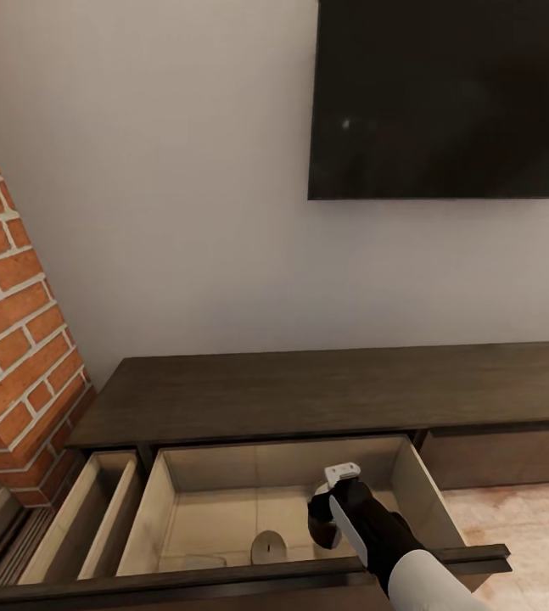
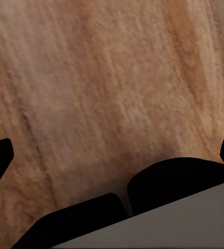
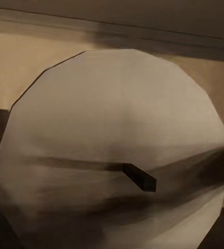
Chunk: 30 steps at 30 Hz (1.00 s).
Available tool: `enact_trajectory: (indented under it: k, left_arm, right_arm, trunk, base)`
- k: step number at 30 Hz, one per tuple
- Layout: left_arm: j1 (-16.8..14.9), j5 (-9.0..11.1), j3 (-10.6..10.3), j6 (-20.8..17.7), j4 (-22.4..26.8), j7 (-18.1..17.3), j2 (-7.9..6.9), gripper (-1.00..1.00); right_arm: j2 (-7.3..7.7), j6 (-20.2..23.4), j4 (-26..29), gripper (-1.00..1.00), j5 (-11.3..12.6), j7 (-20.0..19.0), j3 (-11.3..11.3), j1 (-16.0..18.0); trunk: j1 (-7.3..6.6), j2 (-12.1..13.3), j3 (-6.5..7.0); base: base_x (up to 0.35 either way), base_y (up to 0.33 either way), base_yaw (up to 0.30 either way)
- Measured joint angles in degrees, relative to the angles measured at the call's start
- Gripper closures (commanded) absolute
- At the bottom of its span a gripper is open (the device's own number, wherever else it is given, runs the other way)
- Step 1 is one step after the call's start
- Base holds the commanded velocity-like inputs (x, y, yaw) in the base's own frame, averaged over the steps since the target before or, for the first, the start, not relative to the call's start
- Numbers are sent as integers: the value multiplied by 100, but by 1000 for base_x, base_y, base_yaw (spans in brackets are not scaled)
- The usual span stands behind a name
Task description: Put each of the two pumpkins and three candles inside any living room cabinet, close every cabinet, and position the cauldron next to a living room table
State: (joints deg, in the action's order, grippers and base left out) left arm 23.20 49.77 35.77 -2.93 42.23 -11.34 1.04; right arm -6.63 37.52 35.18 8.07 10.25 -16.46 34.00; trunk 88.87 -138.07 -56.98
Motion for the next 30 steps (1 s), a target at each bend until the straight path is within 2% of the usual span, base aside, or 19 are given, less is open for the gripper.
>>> enact_trajectory:
  k: [3,4,5,9,17,23,30]
  left_arm:
    - [0,-4,-2,-1,-2,17,-3,-100]
    - [-1,-6,-4,1,-2,27,-1,-100]
    - [-1,-9,-5,3,-2,33,1,-100]
    - [0,-25,-7,6,-2,47,6,-100]
    - [-13,-47,-16,7,-5,52,19,-100]
    - [-17,-49,-17,8,-10,60,14,-100]
    - [-18,-48,-16,9,-11,58,14,-100]
  right_arm:
    - [-9,-54,-374,100,32,-93,2,132]
    - [-9,-132,-518,100,57,-277,4,168]
    - [-16,-279,-617,100,55,-484,3,193]
    - [-35,-773,-761,100,-1,-693,-14,222]
    - [-36,-1261,-805,100,-28,-575,-40,227]
    - [-31,-1305,-886,100,-41,-273,-27,229]
    - [-28,-1199,-1035,100,-29,-171,-15,347]
  trunk:
    - [-66,120,55]
    - [-88,160,72]
    - [-110,200,91]
    - [-155,282,125]
    - [-155,282,73]
    - [-155,282,20]
    - [-155,282,-44]
  base:
    - [0,0,0]
    - [0,0,0]
    - [0,0,0]
    - [0,0,0]
    - [0,0,0]
    - [0,0,0]
    - [0,0,0]
